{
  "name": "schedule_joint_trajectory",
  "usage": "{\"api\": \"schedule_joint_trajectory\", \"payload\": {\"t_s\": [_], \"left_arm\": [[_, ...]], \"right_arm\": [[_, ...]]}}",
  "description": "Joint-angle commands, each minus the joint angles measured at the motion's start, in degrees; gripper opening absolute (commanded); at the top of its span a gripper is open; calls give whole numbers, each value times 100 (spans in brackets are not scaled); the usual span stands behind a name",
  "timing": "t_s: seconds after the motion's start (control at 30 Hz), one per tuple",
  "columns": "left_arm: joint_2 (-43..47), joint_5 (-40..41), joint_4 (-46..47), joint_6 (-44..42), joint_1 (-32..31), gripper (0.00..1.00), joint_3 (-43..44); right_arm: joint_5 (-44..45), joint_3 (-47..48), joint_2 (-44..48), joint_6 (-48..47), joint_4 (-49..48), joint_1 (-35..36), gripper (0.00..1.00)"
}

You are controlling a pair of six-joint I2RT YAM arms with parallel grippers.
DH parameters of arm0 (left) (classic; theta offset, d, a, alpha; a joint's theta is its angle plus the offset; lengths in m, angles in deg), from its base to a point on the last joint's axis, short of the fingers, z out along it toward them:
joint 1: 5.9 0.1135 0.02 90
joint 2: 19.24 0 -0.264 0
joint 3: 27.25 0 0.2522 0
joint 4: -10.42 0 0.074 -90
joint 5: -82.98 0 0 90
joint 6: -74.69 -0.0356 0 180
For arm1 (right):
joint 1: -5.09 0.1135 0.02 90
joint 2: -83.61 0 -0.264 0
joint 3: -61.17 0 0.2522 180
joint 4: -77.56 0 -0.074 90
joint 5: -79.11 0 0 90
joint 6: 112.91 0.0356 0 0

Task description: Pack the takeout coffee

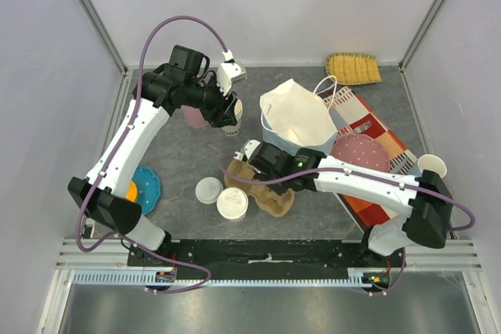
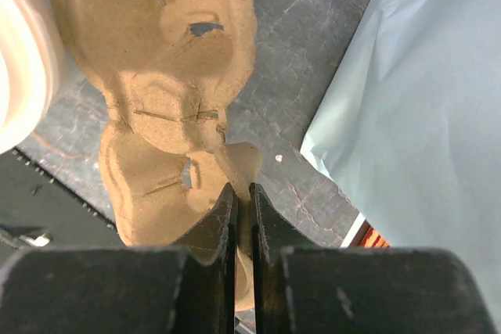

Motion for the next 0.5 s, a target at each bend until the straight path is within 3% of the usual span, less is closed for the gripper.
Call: {"api": "schedule_joint_trajectory", "payload": {"t_s": [0.0, 0.2, 0.47], "left_arm": [[57, -219, 59, -76, 19, 57, 158], [66, -456, -3, -173, 19, 56, 263], [172, -676, -82, -305, 19, 56, 413]], "right_arm": [[-170, 277, 477, -46, 482, 104, 0], [-1206, 558, 908, -266, 1018, 104, 0], [-1702, 936, 1515, -601, 1212, 113, 0]]}}
